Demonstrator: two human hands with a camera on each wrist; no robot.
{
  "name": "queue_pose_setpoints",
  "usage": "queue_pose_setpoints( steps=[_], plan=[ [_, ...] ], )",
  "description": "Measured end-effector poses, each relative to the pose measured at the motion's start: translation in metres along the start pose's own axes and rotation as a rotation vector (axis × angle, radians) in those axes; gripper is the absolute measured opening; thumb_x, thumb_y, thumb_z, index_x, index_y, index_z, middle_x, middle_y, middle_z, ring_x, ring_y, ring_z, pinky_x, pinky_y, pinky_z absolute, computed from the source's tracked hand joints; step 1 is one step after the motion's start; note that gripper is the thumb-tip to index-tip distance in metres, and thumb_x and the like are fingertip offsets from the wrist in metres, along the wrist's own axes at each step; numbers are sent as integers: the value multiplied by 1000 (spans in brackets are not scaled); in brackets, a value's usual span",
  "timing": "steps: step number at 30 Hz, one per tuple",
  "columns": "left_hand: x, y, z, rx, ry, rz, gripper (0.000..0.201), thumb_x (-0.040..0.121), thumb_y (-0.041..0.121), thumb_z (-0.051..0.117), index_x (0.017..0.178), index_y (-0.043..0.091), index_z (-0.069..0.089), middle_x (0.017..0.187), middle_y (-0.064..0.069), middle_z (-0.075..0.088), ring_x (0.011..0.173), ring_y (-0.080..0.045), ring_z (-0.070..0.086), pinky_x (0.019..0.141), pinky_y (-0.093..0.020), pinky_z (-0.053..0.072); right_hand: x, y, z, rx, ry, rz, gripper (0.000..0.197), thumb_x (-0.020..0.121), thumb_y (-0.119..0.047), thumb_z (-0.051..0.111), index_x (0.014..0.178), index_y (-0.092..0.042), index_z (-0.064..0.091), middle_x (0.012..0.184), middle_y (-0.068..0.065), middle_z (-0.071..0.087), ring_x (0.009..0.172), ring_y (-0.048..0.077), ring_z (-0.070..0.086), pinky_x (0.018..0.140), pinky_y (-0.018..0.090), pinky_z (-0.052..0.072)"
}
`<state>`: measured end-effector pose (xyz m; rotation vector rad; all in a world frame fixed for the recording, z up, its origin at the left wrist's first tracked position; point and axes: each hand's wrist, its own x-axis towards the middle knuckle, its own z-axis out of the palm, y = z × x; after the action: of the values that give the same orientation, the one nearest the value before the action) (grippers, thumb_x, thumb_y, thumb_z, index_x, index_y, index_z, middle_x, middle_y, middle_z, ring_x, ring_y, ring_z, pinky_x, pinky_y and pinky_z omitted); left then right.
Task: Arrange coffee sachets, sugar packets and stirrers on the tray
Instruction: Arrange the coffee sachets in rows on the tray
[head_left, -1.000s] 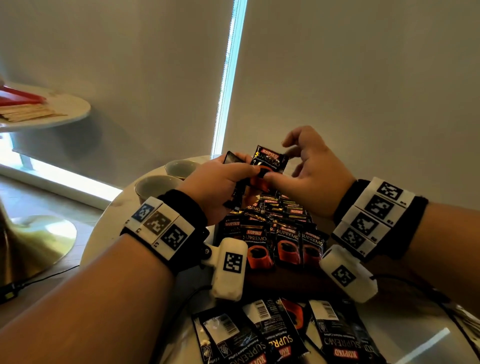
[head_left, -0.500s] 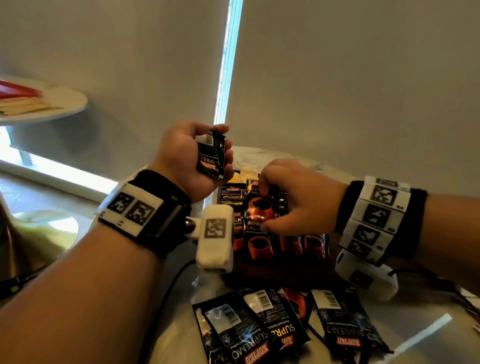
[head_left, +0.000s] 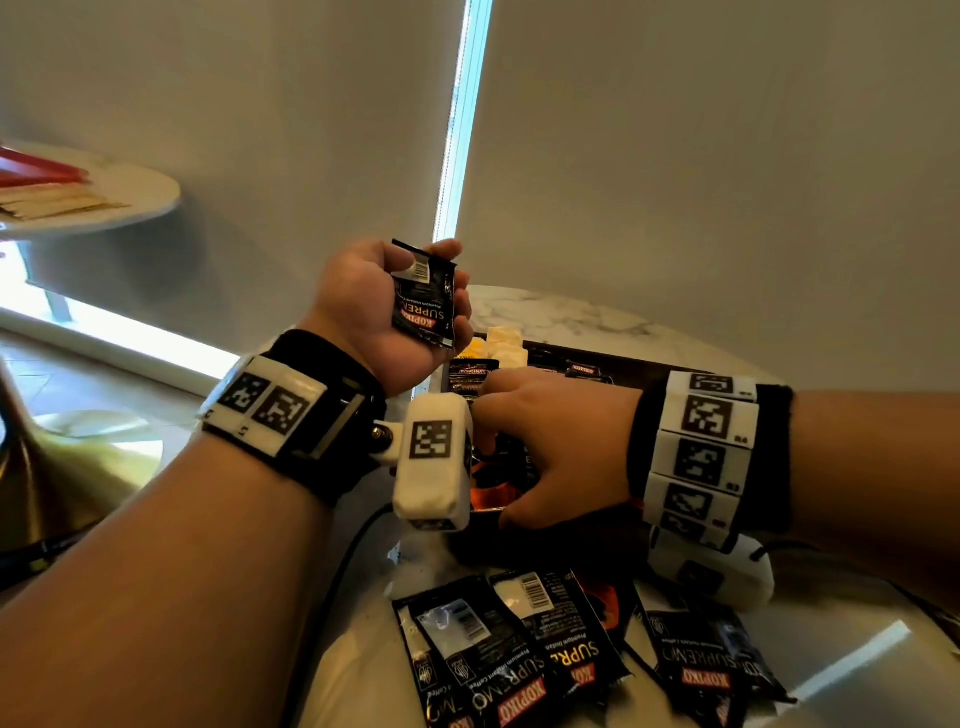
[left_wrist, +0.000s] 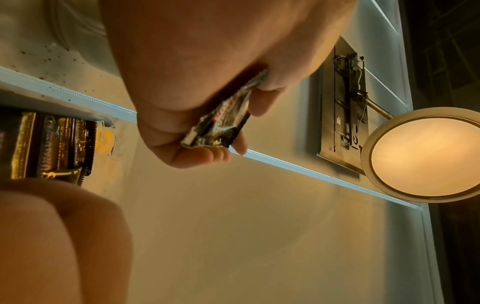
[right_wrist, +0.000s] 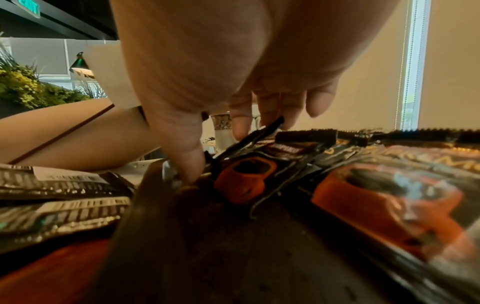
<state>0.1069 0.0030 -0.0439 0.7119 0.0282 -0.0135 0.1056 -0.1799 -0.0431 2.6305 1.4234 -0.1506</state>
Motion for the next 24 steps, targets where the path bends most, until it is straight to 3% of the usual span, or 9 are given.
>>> queue_pose_setpoints(
  steps=[6, 10, 14, 16, 20, 24],
  plan=[
    [0, -3, 1, 64, 20, 9, 47, 94, 24, 31, 114, 11, 71, 94, -11, 63, 80, -22, 54, 72, -33, 45, -1, 1, 0, -31, -38, 17, 62, 74, -60, 77, 125, -32, 56, 124, -10, 44, 117, 10, 42, 98, 34, 50],
    [-3, -5, 5, 125, 40, 39, 51, 98, 22, 30, 123, 12, 72, 98, -11, 66, 85, -20, 54, 73, -34, 44, -5, 1, -6, 16, -21, 24, 49, 77, -57, 75, 117, -32, 60, 125, -11, 44, 116, 10, 45, 95, 34, 51],
    [-1, -8, 7, 130, 25, 27, 48, 98, 18, 29, 127, 12, 67, 111, -14, 58, 93, -30, 53, 79, -38, 49, -9, 12, -16, 139, 125, 96, 33, 81, -47, 75, 106, -31, 63, 120, -11, 46, 99, 5, 51, 86, 27, 54],
    [1, -10, 7, 150, 29, 18, 48, 97, 13, 30, 131, 10, 64, 109, -15, 55, 91, -30, 52, 78, -38, 46, -11, 20, -20, 180, 240, 133, 30, 80, -46, 76, 100, -32, 59, 111, -13, 49, 96, 5, 53, 84, 25, 52],
    [1, -14, 10, 210, -11, 35, 36, 100, 4, 34, 120, 11, 62, 95, -15, 53, 67, -19, 53, 53, -25, 49, -17, 34, -21, 327, 438, 212, 51, 75, -49, 78, 113, -37, 47, 106, -19, 49, 95, 3, 53, 75, 19, 49],
    [-2, -20, 11, 240, -37, 26, 28, 101, -1, 43, 114, 12, 64, 98, -16, 61, 61, -16, 64, 54, -22, 57, -23, 36, -19, 370, 575, 137, 64, 77, -46, 75, 133, -37, 45, 116, -16, 46, 103, -1, 49, 77, 14, 43]
  ],
)
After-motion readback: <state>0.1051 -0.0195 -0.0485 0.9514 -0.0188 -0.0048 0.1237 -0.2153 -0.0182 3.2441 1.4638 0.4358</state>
